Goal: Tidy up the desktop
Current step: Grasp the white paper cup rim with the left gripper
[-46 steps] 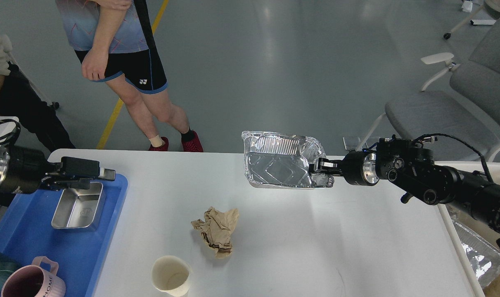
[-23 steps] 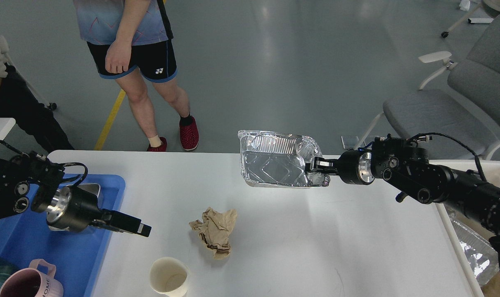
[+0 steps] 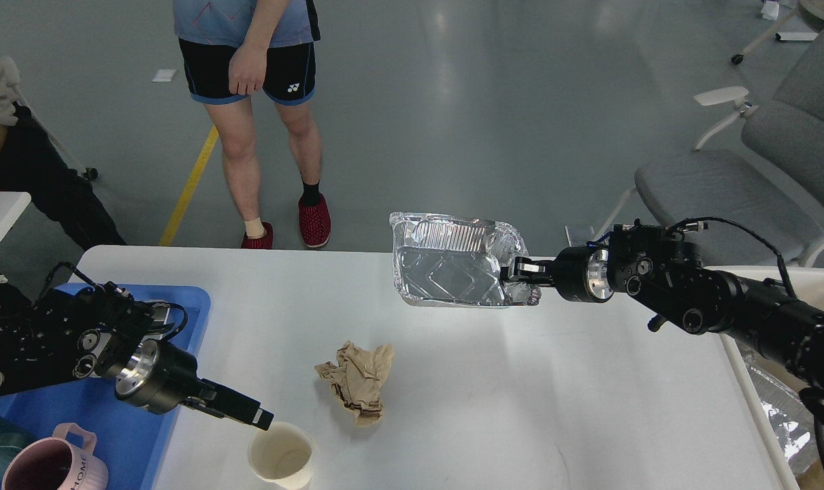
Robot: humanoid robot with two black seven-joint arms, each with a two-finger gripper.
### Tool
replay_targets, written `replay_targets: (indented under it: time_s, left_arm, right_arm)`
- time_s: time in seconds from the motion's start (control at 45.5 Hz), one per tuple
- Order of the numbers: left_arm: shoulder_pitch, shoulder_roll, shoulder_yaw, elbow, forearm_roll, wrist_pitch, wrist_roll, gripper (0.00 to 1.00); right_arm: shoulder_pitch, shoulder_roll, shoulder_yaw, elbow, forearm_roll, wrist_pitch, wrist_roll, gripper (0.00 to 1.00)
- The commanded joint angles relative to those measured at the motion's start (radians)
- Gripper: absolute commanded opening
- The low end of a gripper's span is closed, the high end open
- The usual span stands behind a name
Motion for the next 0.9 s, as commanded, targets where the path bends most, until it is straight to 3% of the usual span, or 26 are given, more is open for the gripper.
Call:
replay_targets:
  time_s: [0.0,0.286,0.505,0.637,0.769,0.879]
  left_arm:
    - [0.012,-0.006,-0.001,0.004,-0.003,-0.009,-0.005,0.96]
    - [0.042,-0.010,-0.005,0.008,-0.009,0.002,-0.007,0.96]
    - [0.078,-0.083,-0.008,0.025,-0.016,0.046,-0.009,0.95]
    - [0.082,-0.121,-0.013,0.057,-0.016,0.055,-0.015,0.88]
    - [0.082,-0.130,-0.011,0.062,-0.016,0.058,-0.013,0.73]
    - [0.084,-0.132,-0.010,0.062,-0.014,0.058,-0.013,0.70]
  right_arm:
    - [0.002,0.000,0.000,0.001,0.000,0.000,-0.001,0.00]
    - [0.011,0.003,0.002,0.000,0.002,0.000,0.000,0.00]
    - [0.011,0.008,0.002,-0.002,0.000,0.000,0.000,0.00]
    - [0.011,0.008,0.002,0.001,0.000,0.000,0.000,0.00]
    - [0.011,0.008,0.002,0.001,0.000,0.000,0.000,0.00]
    - [0.011,0.009,0.002,0.000,0.000,0.000,0.000,0.00]
